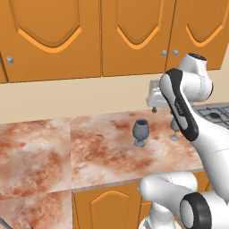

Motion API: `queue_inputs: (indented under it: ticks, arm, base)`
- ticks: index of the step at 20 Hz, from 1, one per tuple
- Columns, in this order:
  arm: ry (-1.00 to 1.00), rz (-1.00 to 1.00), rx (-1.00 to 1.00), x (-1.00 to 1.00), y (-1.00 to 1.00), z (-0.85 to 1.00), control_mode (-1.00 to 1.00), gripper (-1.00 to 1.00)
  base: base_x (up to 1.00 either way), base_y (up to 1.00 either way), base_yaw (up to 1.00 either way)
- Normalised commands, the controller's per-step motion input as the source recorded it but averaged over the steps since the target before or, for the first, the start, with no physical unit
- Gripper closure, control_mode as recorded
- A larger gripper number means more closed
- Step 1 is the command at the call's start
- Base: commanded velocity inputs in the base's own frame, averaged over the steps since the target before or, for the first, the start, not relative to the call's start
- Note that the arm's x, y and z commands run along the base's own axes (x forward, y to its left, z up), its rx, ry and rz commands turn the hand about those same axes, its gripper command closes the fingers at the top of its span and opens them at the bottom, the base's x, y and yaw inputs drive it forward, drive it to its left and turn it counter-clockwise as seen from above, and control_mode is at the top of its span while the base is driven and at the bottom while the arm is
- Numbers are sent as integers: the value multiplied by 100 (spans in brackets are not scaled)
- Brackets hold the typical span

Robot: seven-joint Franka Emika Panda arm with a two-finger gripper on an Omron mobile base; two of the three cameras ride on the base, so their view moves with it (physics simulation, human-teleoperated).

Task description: Retrieve the wine glasses from the counter and place one next to each plate.

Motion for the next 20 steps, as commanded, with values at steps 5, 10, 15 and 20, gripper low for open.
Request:
queue_inputs:
  ticks: [5,10,15,20]
  arm:
    - [6,-27,3,0,1,0,-100,-100]
    - [13,-21,26,0,0,0,-100,-100]
    - [5,-13,32,-4,-5,0,-100,-100]
    - [24,-15,35,0,-1,-2,-100,-100]
  base:
    - [0,0,0]
    - [0,0,0]
    - [0,0,0]
    - [0,0,0]
